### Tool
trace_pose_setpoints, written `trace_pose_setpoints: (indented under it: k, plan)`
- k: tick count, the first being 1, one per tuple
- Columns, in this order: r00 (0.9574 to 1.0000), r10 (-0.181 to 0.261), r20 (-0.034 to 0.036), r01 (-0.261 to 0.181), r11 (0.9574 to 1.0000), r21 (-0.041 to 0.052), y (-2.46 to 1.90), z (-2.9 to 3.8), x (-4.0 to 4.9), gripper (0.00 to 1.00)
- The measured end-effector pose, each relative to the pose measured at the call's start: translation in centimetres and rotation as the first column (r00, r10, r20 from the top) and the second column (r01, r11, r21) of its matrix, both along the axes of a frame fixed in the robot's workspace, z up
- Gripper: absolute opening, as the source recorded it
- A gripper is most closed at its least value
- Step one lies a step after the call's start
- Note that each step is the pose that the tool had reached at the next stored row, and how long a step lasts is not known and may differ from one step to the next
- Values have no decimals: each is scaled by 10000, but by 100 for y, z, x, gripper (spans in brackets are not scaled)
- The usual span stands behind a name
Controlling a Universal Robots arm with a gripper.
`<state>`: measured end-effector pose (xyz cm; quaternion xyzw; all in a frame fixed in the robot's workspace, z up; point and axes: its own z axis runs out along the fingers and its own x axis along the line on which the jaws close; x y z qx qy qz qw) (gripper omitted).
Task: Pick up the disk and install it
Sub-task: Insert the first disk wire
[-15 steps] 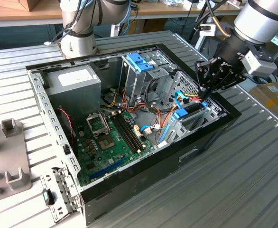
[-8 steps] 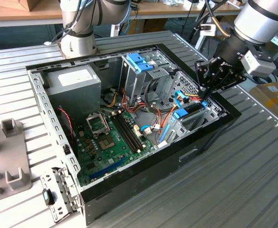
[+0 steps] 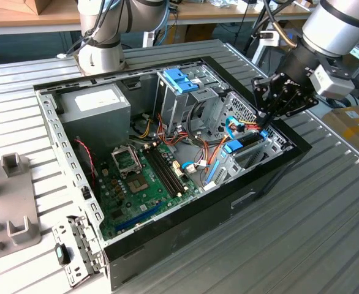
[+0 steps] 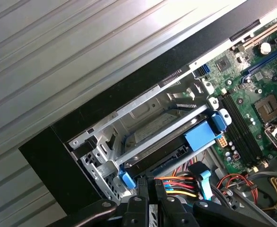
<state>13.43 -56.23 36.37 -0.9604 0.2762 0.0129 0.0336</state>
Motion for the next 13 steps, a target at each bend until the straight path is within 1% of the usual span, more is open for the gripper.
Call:
trace_pose_setpoints:
  k: [3, 4, 5, 6, 7, 8, 13]
  plan:
    - [9999, -136, 0, 136, 9999, 0, 0, -1, 0, 17]
    - [9978, -658, 0, 658, 9978, 0, 0, -2, 0, 17]
    - [9938, -1111, 0, 1111, 9938, 0, 0, -4, 0, 17]
    - [9879, -1550, 0, 1550, 9879, 0, 0, -5, 0, 17]
    - [9860, -1667, 0, 1667, 9860, 0, 0, -5, 0, 17]
    - [9851, -1722, -1, 1722, 9851, 0, 0, -6, 0, 17]
    - [9827, -1852, 0, 1852, 9827, 0, 0, -6, 0, 17]
